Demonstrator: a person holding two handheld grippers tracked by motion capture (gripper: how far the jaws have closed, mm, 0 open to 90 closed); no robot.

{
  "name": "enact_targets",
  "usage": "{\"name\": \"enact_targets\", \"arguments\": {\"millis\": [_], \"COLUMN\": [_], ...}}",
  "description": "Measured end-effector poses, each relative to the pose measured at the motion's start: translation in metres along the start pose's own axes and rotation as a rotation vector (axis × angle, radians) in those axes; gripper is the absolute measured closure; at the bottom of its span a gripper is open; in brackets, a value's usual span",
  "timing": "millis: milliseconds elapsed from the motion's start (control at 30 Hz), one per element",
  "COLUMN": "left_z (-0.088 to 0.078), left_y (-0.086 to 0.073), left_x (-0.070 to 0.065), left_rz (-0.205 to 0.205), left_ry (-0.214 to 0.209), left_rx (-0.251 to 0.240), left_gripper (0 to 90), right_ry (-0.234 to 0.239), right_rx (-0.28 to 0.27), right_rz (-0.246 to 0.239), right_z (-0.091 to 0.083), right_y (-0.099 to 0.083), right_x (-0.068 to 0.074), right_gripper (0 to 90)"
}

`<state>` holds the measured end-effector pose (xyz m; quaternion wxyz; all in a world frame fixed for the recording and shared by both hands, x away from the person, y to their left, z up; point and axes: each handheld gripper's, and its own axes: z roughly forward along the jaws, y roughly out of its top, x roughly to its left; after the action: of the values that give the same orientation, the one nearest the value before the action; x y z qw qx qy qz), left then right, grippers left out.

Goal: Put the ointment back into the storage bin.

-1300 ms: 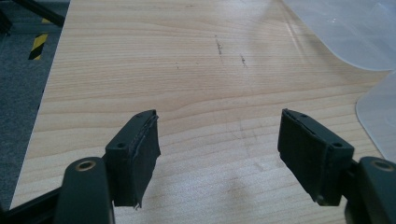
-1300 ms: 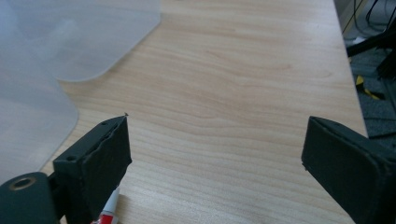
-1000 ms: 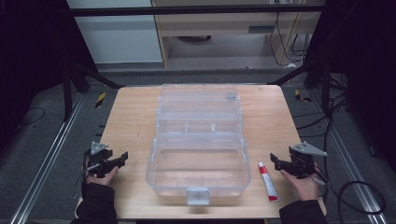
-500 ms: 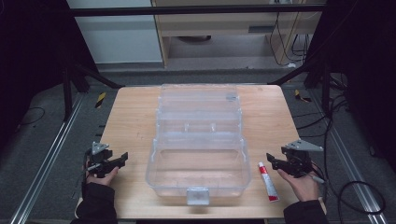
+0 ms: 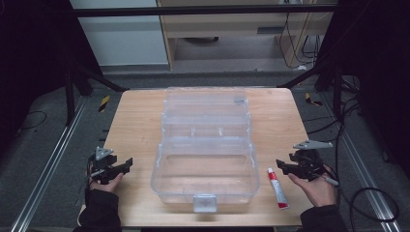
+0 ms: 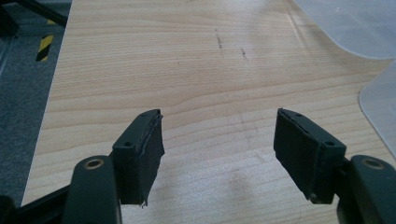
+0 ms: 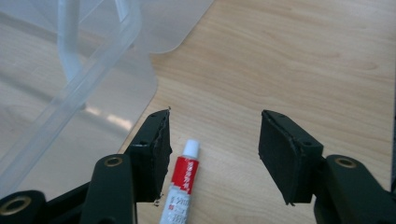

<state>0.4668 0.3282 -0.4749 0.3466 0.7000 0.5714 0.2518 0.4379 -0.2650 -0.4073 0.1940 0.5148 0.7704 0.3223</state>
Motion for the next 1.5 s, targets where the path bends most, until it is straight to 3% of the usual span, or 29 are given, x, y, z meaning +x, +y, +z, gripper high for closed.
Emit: {"name": "enact_targets", "arguments": {"millis": [667, 1000, 1133, 1500], "left_z": [0.0, 0.001, 0.001, 0.001], "left_y": [0.0, 0.0, 0.0, 0.0], "left_x": [-0.001, -0.001, -0.001, -0.001], "left_rz": [0.01, 0.015, 0.015, 0.017], "left_ry": [0.0, -0.001, -0.001, -0.004], "left_rx": [0.009, 0.014, 0.017, 0.02], "left_gripper": [33.0, 33.1, 33.2, 33.2], "right_ry": [0.026, 0.017, 0.024, 0.019], "right_rx": [0.234, 0.295, 0.343, 0.416], "right_rz": [-0.004, 0.003, 0.008, -0.023], "right_z": [0.015, 0.023, 0.028, 0.041], "right_y": [0.009, 0.005, 0.001, -0.002], "right_x": [0.013, 0.015, 0.015, 0.02], "right_gripper": [49.1, 52.1, 52.1, 53.6]}}
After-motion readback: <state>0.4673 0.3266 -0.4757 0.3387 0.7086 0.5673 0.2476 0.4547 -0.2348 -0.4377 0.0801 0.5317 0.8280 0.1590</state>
